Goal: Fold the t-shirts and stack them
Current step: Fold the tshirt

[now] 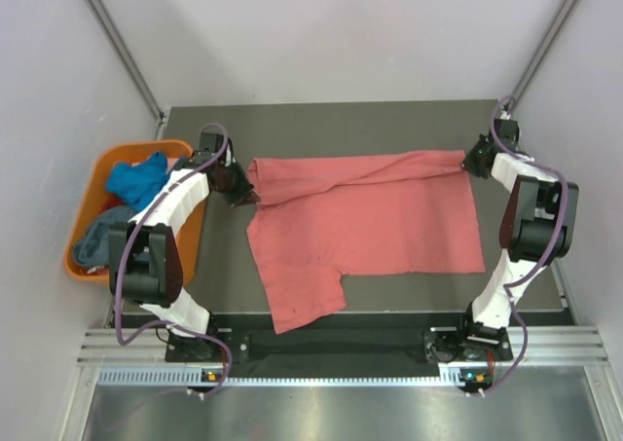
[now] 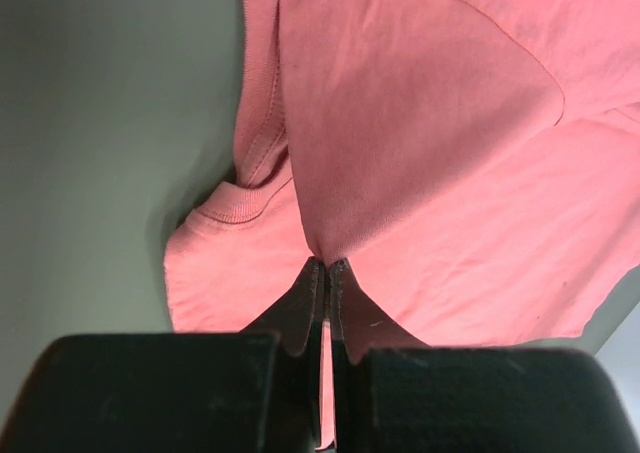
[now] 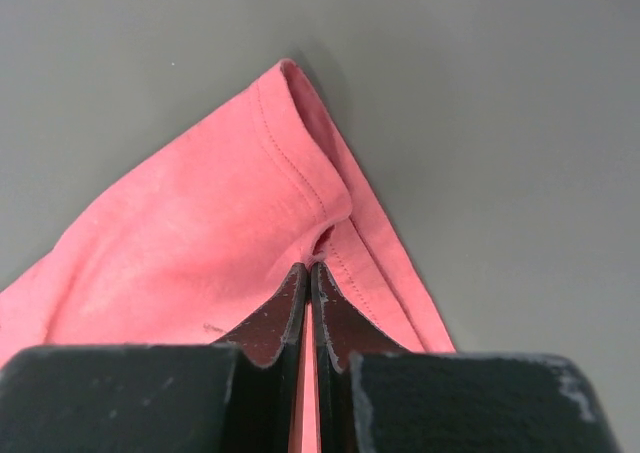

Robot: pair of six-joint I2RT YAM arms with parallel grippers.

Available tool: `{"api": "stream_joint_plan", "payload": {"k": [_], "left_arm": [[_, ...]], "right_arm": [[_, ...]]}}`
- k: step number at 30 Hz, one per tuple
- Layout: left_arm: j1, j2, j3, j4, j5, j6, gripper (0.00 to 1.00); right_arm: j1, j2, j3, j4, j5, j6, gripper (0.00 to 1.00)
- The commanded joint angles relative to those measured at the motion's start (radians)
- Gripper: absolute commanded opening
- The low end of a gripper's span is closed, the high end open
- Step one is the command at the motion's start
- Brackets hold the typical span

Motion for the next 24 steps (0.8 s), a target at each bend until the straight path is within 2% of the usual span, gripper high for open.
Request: {"api": "stream_joint_plan", "payload": {"k": [1,9,20,24], "left_arm": [[0.001,-0.027,-0.005,0.063,0.009,-0.022,0.00],[-0.023,-0.064,-0.108,0.104,-0.022,-0.053,0.00],[-0.025,-0.075,-0.097,0.057,-0.083,-0.024,0.00],[-0.025,-0.097,-0.132,0.086,-0.019,-0.054,0.00]], "right_arm": [[-0.009,-0.082,0.033,-0.003,0.020,-0.014,0.00],[-0.009,-0.089,-0.025,-0.030,0.077,-0.026,0.00],[-0.009,-0.029,-0.015,-0.017,0.091,-0.046,0.01],[-0.009,-0.018,0.004,-0.023,0.082,-0.046,0.00]]}}
